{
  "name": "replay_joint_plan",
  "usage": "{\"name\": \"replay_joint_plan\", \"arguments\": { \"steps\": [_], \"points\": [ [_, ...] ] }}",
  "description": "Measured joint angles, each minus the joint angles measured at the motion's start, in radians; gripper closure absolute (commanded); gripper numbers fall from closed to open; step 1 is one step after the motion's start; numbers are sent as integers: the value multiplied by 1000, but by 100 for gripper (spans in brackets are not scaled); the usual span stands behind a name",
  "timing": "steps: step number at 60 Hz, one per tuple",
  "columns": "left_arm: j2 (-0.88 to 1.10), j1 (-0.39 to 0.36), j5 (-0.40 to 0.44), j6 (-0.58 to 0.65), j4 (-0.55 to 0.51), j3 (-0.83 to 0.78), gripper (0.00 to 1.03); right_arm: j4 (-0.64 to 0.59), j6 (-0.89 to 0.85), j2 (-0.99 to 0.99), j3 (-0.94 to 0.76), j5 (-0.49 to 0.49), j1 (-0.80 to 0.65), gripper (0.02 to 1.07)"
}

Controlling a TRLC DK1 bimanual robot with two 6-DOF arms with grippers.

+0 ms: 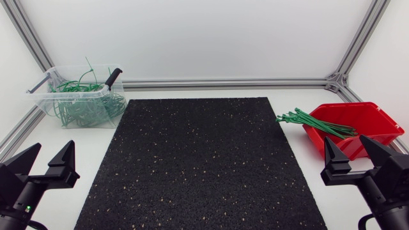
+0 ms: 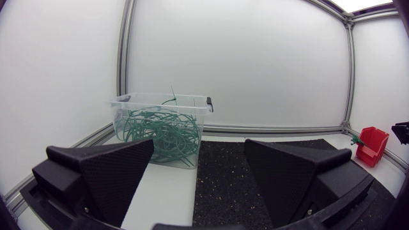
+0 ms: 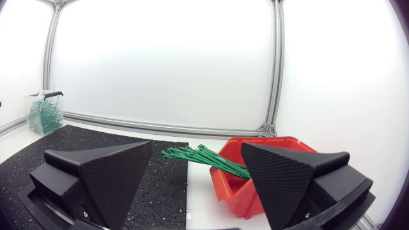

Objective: Take a green cable tie from the red box, thread the tail through the head to close it, then place it in the transparent bin on the left.

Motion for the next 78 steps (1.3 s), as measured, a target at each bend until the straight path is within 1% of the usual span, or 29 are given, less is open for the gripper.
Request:
{"name": "replay_joint_plan", "arguments": {
  "steps": [15, 29, 46, 57, 63, 72, 78],
  "points": [
    [0, 0, 0, 0, 0, 0, 4, -1, 1, 0, 14, 0, 0, 5],
    [0, 0, 0, 0, 0, 0, 4, 0, 1, 25, 101, 0, 0, 6],
    [0, 0, 0, 0, 0, 0, 4, 27, 1, 239, 241, 0, -3, 6],
    [0, 0, 0, 0, 0, 0, 4, 14, 8, 440, 408, 0, -40, 6],
    [0, 0, 0, 0, 0, 0, 4, -27, 23, 541, 512, 0, -58, 9],
    [0, 0, 0, 0, 0, 0, 4, -233, 23, 713, 718, -4, -60, 10],
    [0, 0, 0, 0, 0, 0, 4, -335, 23, 821, 835, -23, -60, 10]
  ]
}}
